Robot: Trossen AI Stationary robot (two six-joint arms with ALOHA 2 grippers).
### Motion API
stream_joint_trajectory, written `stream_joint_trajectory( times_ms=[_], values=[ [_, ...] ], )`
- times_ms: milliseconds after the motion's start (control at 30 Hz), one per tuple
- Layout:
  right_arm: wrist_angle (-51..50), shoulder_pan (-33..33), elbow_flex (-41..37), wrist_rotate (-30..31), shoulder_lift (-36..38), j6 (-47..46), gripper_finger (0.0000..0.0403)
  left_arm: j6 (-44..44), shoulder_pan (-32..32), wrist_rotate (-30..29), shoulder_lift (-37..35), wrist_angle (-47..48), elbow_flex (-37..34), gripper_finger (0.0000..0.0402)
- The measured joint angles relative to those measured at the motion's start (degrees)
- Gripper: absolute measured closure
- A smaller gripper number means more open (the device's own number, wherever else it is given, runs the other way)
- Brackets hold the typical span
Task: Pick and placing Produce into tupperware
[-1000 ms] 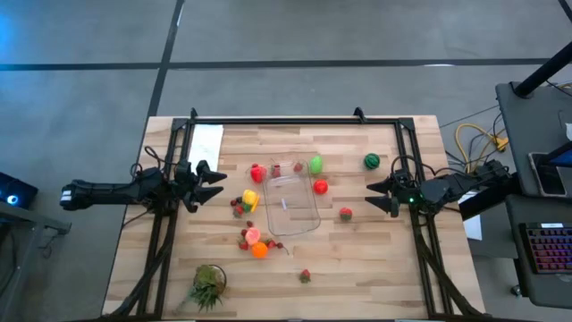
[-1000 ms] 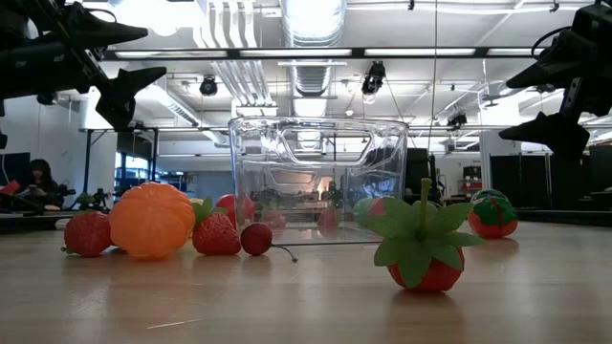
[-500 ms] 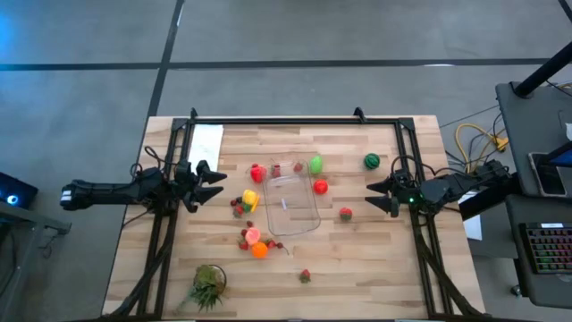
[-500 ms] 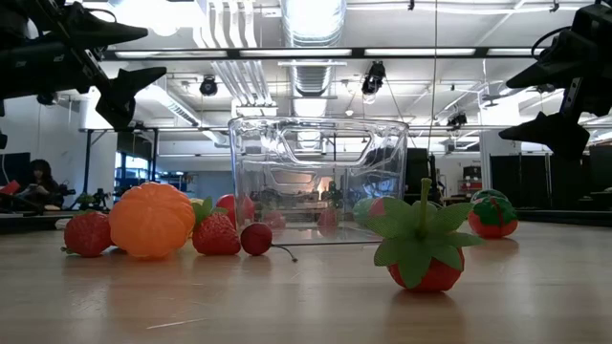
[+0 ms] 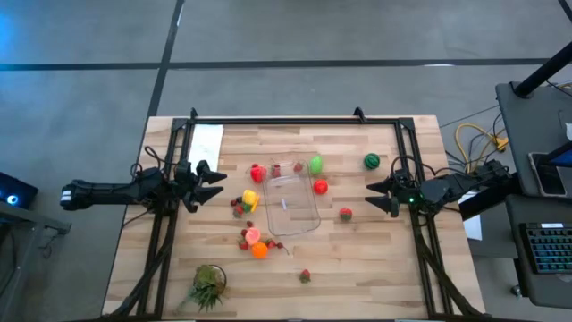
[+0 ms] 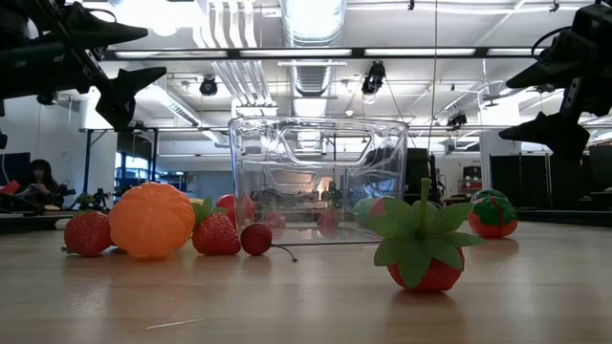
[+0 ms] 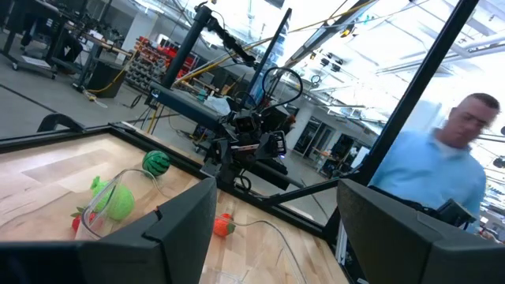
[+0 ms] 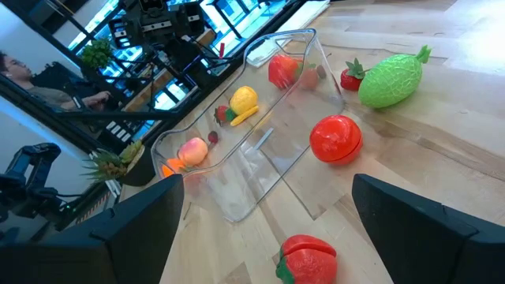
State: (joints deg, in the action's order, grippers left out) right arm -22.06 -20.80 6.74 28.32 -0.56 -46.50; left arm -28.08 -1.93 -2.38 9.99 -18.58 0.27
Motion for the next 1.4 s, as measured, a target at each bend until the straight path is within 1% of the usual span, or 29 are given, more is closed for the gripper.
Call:
stream_joint_trajectory(
  times_ms=[667, 700, 767, 900, 933, 967, 1000, 1067, 1300, 1400],
  values=[
    [0.71, 0.00, 0.00, 0.43, 0.00, -0.57, 0.0044, 0.00, 0.02, -0.01, 0.01, 0.00, 0.01, 0.0152],
    [2.07, 0.00, -0.10, 2.97, -0.02, -0.16, 0.0044, 0.00, 0.00, -0.01, 0.01, 0.00, 0.01, 0.0152],
    [6.52, 0.09, -0.68, 12.09, -0.38, 0.18, 0.0044, 0.00, 0.01, -0.01, -0.01, 0.00, 0.02, 0.0152],
    [14.21, 0.09, -1.66, 32.72, -0.61, 1.42, 0.0044, 0.00, 0.02, 0.01, 0.00, -0.01, 0.00, 0.0152],
    [15.00, 0.16, -1.81, 36.94, -0.73, 2.30, 0.0044, 0.00, 0.01, 0.00, -0.01, 0.01, 0.01, 0.0152],
    [15.03, 0.13, -1.94, 39.91, -0.74, 2.92, 0.0044, 0.00, 0.01, 0.00, -0.01, 0.00, 0.02, 0.0152],
    [15.03, 0.13, -1.97, 41.22, -0.74, 3.03, 0.0044, 0.00, 0.02, -0.01, -0.01, -0.01, 0.02, 0.0152],
    [15.15, 0.13, -1.98, 41.62, -0.74, 3.02, 0.0044, 0.00, 0.01, -0.01, 0.01, 0.01, 0.02, 0.0152],
    [15.15, 0.11, -1.99, 38.90, -0.72, 3.02, 0.0044, 0.00, 0.01, -0.01, 0.01, -0.03, 0.00, 0.0152],
    [16.17, 0.11, -1.99, 38.85, -0.71, 1.68, 0.0044, 0.00, 0.00, 0.01, -0.01, -0.06, 0.00, 0.0152]
  ],
)
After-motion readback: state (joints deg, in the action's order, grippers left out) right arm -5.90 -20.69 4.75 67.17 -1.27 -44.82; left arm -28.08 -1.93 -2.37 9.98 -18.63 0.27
